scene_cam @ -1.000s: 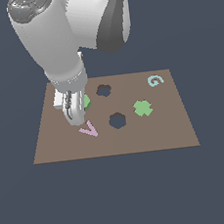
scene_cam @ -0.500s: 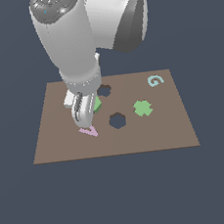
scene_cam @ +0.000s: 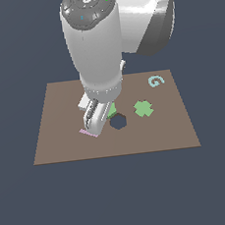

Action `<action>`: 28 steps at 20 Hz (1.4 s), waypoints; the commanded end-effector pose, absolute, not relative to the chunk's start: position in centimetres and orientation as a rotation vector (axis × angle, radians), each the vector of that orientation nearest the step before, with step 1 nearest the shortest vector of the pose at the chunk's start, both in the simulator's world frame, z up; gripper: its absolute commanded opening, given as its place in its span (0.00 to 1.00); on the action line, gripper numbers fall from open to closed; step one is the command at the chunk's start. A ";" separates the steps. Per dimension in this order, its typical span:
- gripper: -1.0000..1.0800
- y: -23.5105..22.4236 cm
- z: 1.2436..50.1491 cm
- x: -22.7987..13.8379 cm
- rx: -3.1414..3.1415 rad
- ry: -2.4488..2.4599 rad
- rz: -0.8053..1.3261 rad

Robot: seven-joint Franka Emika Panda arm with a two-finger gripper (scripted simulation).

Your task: Insert a designated object into the corresponding slot on a board.

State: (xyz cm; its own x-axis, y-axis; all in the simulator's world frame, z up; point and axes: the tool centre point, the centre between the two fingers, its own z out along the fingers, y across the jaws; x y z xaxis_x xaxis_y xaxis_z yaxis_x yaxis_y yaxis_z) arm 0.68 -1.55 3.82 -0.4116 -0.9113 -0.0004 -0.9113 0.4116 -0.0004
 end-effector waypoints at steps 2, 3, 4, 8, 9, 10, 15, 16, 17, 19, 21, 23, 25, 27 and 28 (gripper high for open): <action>0.00 -0.4 3.9 1.7 -1.607 2.699 -0.001; 0.00 -0.2 3.9 2.0 -1.583 2.712 -0.001; 0.00 0.1 4.0 2.2 -1.561 2.725 -0.001; 0.00 0.9 4.0 3.1 -1.486 2.767 -0.001; 0.00 1.0 4.0 3.3 -1.470 2.775 -0.001; 0.00 1.1 4.0 3.5 -1.456 2.783 -0.001; 0.00 1.6 4.1 4.1 -1.408 2.807 -0.001; 0.00 1.6 4.1 4.2 -1.403 2.810 -0.001; 0.00 1.6 4.1 4.2 -1.400 2.812 -0.001; 0.00 1.6 4.1 4.3 -1.398 2.813 -0.001; 0.00 1.6 4.1 4.3 -1.399 2.812 -0.001; 0.00 1.6 4.0 4.2 -1.401 2.812 -0.001; 0.00 1.6 3.7 4.2 -1.401 2.812 -0.001; 0.00 1.6 3.2 4.3 -1.400 2.812 0.000; 0.00 1.6 3.1 4.3 -1.400 2.812 0.000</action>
